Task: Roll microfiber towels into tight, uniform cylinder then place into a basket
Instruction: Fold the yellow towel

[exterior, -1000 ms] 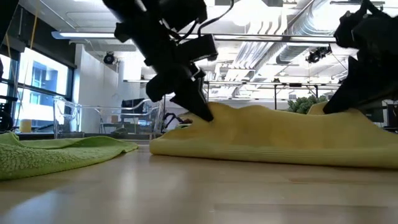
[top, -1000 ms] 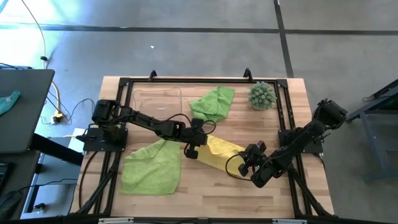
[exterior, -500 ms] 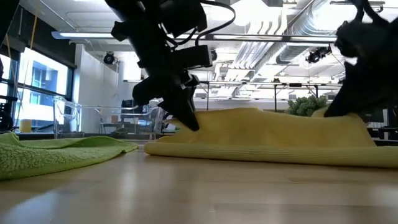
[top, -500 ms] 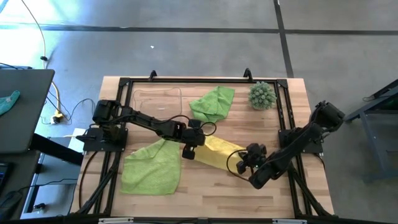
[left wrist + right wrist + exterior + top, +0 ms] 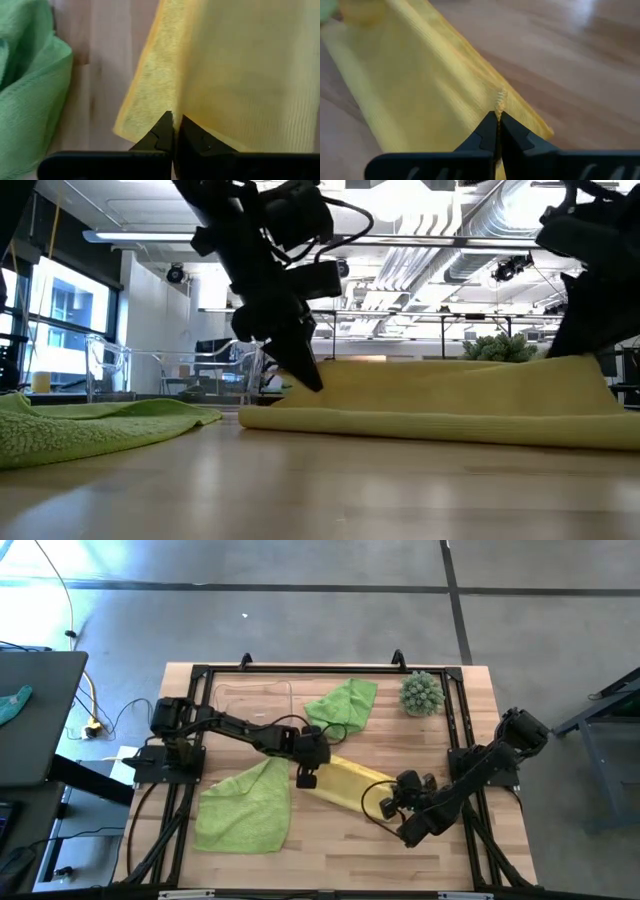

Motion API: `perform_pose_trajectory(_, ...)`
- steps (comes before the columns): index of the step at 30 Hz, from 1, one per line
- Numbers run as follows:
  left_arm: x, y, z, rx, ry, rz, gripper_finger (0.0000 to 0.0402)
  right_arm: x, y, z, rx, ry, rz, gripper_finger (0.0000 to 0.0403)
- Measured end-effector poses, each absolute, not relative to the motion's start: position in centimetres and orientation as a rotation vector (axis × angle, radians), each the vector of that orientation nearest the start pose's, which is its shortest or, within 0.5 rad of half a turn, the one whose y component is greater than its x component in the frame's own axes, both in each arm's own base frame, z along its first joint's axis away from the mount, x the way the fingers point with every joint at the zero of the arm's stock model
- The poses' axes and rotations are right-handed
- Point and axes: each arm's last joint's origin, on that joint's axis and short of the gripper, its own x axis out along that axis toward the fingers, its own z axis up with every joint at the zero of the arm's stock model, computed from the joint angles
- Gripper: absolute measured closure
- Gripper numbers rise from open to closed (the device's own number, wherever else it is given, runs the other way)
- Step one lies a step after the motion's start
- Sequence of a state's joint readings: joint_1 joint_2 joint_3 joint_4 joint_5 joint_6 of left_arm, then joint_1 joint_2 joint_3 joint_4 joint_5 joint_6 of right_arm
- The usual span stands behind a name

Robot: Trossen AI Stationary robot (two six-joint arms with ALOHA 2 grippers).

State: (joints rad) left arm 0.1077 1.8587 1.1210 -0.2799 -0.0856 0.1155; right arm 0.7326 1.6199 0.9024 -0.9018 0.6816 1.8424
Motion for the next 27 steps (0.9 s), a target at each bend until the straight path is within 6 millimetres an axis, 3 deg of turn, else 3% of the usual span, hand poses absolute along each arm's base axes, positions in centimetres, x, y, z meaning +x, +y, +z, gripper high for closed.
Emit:
perform_pose_trajectory(5, 36.4, 4.7, 15.4, 0.052, 1.025, 0.075, 0.0401, 20.3, 15.8, 15.5, 0.617, 0.808, -0.921, 0.0403)
perform_pose_trajectory(16, 36.6, 4.8, 15.5, 0.082, 1.006, 0.075, 0.0401, 20.7, 15.3, 13.8, 0.536, 0.85, -0.997, 0.0391)
perform_pose_trajectory(21, 36.6, 4.9, 15.5, 0.098, 1.012, 0.105, 0.0401, 20.5, 15.1, 13.6, 0.506, 0.869, -1.017, 0.0362)
perform_pose_trajectory(27, 36.6, 4.9, 15.5, 0.099, 1.008, 0.105, 0.0401, 20.0, 14.7, 13.8, 0.451, 0.884, -1.062, 0.0301)
